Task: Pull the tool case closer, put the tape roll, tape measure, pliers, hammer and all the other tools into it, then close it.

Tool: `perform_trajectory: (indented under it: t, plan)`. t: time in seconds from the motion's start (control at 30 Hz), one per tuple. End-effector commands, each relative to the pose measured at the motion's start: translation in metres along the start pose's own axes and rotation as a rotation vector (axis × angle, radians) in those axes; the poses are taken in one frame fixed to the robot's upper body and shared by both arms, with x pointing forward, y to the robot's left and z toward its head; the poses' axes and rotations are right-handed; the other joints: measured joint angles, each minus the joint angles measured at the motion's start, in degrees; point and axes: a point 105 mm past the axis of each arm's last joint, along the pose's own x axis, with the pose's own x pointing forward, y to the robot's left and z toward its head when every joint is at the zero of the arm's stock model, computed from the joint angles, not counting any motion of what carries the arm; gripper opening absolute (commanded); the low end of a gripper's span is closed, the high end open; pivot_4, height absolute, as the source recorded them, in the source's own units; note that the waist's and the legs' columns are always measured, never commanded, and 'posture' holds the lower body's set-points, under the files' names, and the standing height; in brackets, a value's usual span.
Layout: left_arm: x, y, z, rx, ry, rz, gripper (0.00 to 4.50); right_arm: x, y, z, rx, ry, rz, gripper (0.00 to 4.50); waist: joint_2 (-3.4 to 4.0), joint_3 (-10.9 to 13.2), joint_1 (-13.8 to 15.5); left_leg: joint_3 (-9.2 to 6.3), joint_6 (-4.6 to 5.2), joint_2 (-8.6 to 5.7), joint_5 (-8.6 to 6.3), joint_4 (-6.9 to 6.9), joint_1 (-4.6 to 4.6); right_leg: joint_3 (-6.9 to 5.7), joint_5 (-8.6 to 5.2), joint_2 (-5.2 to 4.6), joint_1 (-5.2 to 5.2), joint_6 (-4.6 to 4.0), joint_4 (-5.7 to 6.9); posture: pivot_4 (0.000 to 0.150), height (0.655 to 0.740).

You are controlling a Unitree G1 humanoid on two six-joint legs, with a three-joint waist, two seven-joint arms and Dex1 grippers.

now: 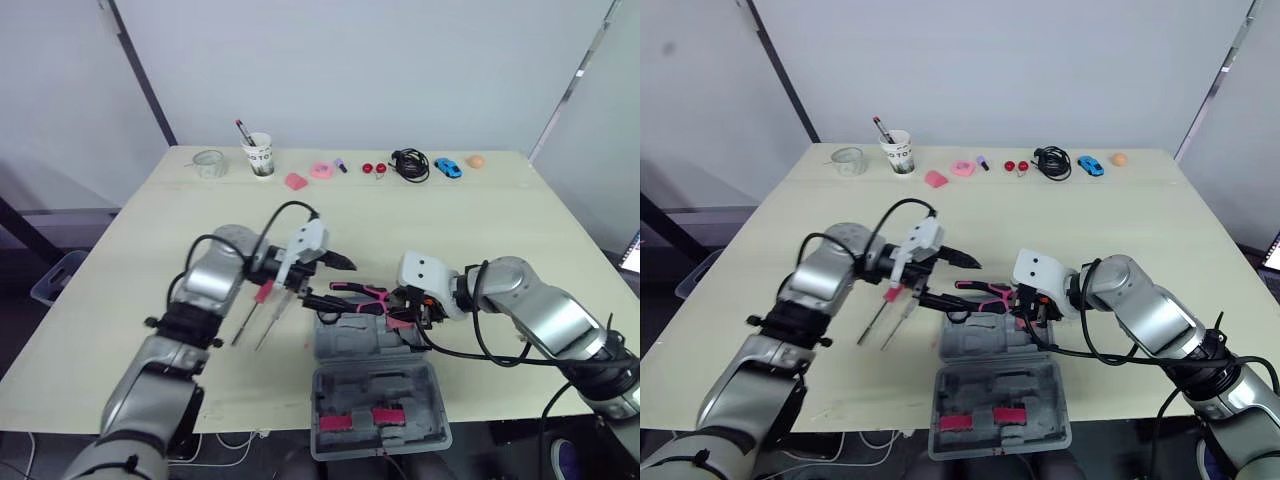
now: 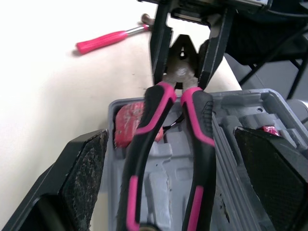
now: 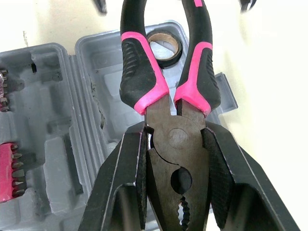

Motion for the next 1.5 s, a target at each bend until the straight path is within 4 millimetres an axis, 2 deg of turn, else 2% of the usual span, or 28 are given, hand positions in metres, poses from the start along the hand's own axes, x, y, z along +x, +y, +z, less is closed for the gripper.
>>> perform_trajectory:
  t: [0.03,0.27,0.57,0.73,0.97,1.5]
  plan:
    - [-0.050,-0.024,0.002,0.093,-0.040,0.054,4.43,0.002,0.010,0.004,-0.116,0.014,0.034,1.06,0.01,0.0,-0.7,-0.10,-0.01,0.10,0.00,-0.02,0.08,0.08,0.00,0.09,-0.09,-0.02,0.06,0.150,0.7400]
    - [-0.082,-0.054,-0.006,0.054,-0.042,0.118,4.43,0.018,0.016,-0.008,-0.197,0.091,0.087,1.06,0.10,0.1,0.3,-0.01,-0.02,0.08,0.00,0.02,0.08,0.01,-0.15,-0.06,-0.01,-0.26,0.07,0.150,0.7400]
    - [-0.105,-0.066,-0.017,0.031,0.010,0.161,4.43,0.037,0.016,-0.013,-0.254,0.140,0.098,1.06,0.14,0.1,-0.1,0.10,-0.02,0.08,0.00,0.05,0.09,0.01,-0.15,0.02,-0.03,-0.27,0.08,0.150,0.7400]
    - [-0.109,-0.069,-0.019,0.029,0.023,0.150,4.43,0.039,0.010,-0.014,-0.253,0.162,0.089,1.06,0.15,0.1,-0.1,0.14,-0.02,0.08,0.00,0.05,0.08,0.02,-0.15,0.00,-0.04,-0.27,0.08,0.150,0.7400]
    - [-0.112,-0.069,-0.021,0.028,0.028,0.145,4.43,0.050,0.016,-0.012,-0.291,0.164,0.113,1.06,0.15,0.1,-0.2,0.16,-0.03,0.08,0.00,0.04,0.08,0.03,-0.15,0.01,-0.04,-0.27,0.08,0.150,0.7400]
    - [-0.107,-0.071,-0.022,0.034,0.027,0.130,4.43,0.058,0.016,-0.017,-0.357,0.173,0.121,1.06,0.15,0.1,-0.3,0.17,-0.03,0.10,0.00,0.04,0.10,0.03,-0.15,0.03,-0.05,-0.27,0.10,0.150,0.7400]
